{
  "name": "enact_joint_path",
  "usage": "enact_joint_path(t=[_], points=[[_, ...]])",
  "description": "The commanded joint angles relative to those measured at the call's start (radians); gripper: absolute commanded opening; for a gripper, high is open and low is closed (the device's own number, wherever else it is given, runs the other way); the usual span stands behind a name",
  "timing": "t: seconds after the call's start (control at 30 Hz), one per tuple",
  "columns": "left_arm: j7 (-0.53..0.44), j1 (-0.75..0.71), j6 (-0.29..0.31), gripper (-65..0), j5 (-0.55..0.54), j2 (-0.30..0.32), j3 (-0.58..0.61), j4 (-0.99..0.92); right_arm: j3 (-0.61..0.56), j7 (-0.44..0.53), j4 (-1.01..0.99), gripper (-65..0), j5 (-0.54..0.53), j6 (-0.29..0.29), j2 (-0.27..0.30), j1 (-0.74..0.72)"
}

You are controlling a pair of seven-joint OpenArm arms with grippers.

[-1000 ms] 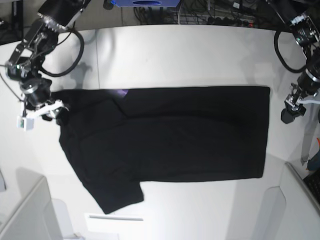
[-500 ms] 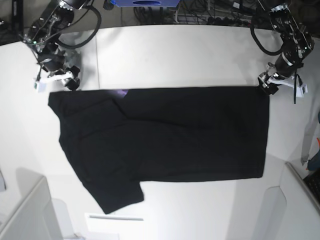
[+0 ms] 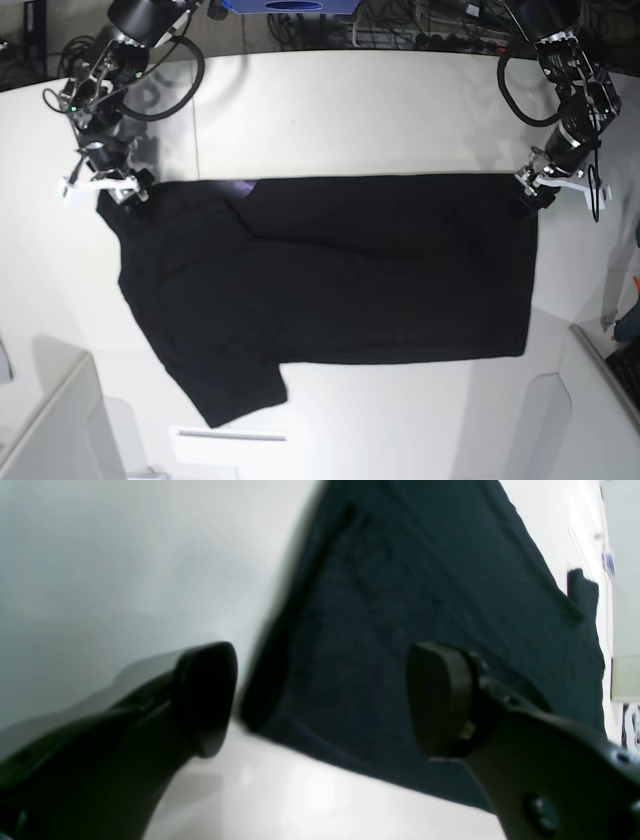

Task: Fold the T-shirt properly
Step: 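Release the shoulders and regrasp the shirt's collar-side edge with both grippers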

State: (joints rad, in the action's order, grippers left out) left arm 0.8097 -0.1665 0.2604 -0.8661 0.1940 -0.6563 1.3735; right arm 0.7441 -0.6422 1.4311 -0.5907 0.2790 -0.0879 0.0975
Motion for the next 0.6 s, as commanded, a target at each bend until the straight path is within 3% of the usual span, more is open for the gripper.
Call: enact_joint_path(t=[0.0,0.17,0.23,0.37,0.4,0.57], points=[[0.066,-0.012,-0.031,-14.0,0.043,-0.004,0.014,-0.019,0.002,-0.043,-0.005,-30.2,0.042,-0.034,0.003,-0.006],[0.053,-0.011,-0.031,-17.1,0.043,-0.003,0.051,-0.047,-0.001,-0.043,-0.028,-30.6,0.042,-0.034,0.01,-0.009],[0.053,-0.011,-0.031,-27.0,0.043,-0.003,0.066,-0.047,0.004,-0.04,-0.057,-30.9,0.038,-0.034,0.017,-0.017],[0.053,-0.011,-0.031,-58.4,0.043,-0.003,0.077,-0.047,0.005,0.018,-0.112,-31.7,0.036,-0.034,0.02,-0.025],[0.053,-0.011,-0.031,-65.0,0.043,-0.003,0.077,-0.047,0.005,0.037,-0.117,-34.2,0.035,-0.033,0.02,-0.025],[0.055,-0.015,-0.026,-65.0,0.037,0.034,0.092,-0.047,0.005,0.055,-0.105,-65.0,0.035,-0.028,0.017,-0.02]])
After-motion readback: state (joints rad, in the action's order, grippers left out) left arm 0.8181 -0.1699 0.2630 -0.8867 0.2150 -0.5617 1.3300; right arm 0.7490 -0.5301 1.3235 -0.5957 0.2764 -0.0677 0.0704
